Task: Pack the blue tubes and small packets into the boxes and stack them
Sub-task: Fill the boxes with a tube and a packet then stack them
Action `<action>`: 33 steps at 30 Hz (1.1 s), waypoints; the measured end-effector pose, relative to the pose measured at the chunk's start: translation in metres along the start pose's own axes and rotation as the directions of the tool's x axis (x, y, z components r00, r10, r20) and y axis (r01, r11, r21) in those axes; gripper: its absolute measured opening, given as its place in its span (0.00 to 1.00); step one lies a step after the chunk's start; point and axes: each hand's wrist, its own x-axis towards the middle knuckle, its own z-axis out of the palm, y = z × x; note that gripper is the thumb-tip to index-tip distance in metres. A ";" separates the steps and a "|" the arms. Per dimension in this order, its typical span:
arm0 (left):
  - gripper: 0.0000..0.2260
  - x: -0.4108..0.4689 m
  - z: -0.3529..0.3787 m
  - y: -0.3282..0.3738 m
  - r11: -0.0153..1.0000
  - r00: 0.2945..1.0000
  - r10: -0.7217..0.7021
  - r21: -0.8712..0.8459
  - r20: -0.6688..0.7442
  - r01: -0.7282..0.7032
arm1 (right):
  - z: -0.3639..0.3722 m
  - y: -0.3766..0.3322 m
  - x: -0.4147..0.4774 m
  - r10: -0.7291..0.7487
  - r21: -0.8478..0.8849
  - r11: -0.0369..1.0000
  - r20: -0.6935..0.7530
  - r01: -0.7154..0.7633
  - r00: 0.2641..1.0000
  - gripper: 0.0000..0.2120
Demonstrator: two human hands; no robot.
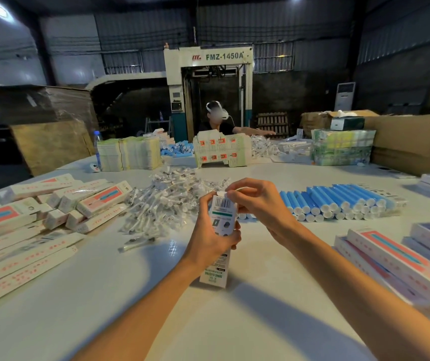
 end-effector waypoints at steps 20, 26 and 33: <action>0.46 -0.007 0.001 0.006 1.000 1.000 0.011 -0.023 -0.010 -0.011 | -0.006 -0.003 0.001 -0.032 -0.104 0.994 0.056 0.038 0.998 0.03; 0.48 -0.003 0.000 0.004 0.999 1.000 0.025 -0.033 -0.004 -0.025 | 0.000 0.009 -0.015 -0.078 -0.124 0.989 0.046 0.084 0.996 0.11; 0.46 -0.002 0.002 0.003 0.999 0.999 0.038 -0.015 -0.018 -0.039 | 0.013 0.018 -0.025 -0.155 -0.084 0.985 -0.038 0.152 0.987 0.14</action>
